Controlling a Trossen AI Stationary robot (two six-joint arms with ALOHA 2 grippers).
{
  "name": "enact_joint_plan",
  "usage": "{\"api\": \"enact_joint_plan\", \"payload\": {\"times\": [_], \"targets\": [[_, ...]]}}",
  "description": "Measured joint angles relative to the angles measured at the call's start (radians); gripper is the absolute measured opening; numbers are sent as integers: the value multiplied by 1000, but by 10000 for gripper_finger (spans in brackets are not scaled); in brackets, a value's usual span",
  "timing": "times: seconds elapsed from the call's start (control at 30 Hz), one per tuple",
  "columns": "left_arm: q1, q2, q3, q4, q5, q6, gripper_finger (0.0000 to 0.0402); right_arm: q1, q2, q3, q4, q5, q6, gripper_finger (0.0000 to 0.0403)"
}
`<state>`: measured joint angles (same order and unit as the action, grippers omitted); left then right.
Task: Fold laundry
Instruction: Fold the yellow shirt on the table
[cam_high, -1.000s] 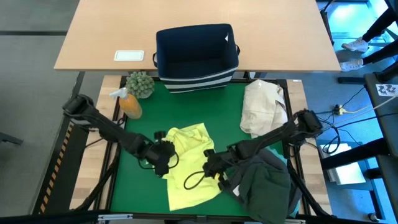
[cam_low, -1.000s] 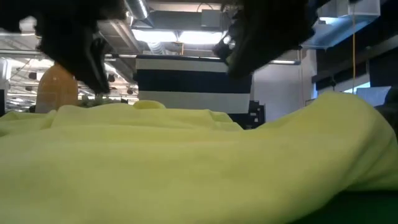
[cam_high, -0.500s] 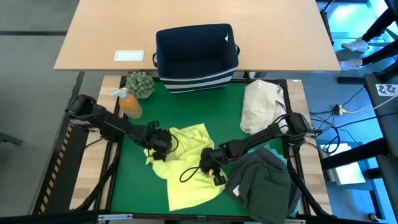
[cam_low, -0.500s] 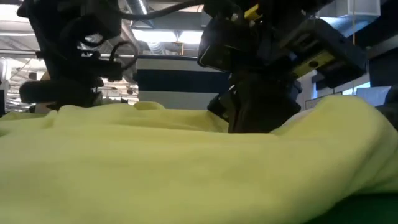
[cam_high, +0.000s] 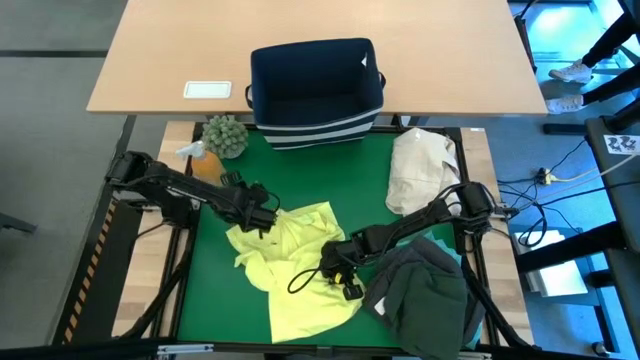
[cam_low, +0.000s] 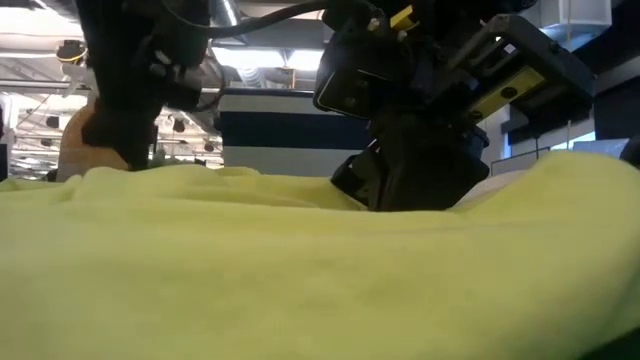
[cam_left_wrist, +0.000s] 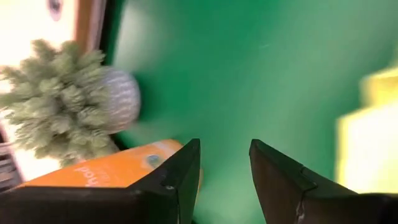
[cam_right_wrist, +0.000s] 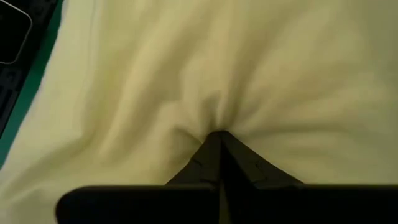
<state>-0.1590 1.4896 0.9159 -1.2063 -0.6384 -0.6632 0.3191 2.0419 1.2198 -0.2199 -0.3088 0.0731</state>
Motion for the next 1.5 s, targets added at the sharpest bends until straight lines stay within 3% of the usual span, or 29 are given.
{"api": "enact_joint_plan", "payload": {"times": [0.3, 0.47, 0.77, 1.03, 1.13, 1.33, 1.5], "targets": [[-177, 0, 47, 55, 238, 66, 135, 0, 2, -2, 0, 0, 0, 12], [-316, 0, 44, 98, 295, 63, 135, 0, 2, -2, 0, 0, 0, 12], [-474, 0, -86, 332, 430, -71, 135, 0, 2, -3, 1, 1, 0, 12], [-548, -96, -130, 381, 378, -231, 135, 1, 2, -3, 1, 1, 1, 12], [-567, -142, -146, 475, 341, -269, 135, 1, 2, -3, 2, 1, 2, 12], [-584, -134, -220, 522, 339, -326, 136, 1, 2, -5, 14, 0, 8, 12], [-603, -134, -265, 520, 322, -370, 162, 2, 2, -5, 19, 0, 8, 12]]}}
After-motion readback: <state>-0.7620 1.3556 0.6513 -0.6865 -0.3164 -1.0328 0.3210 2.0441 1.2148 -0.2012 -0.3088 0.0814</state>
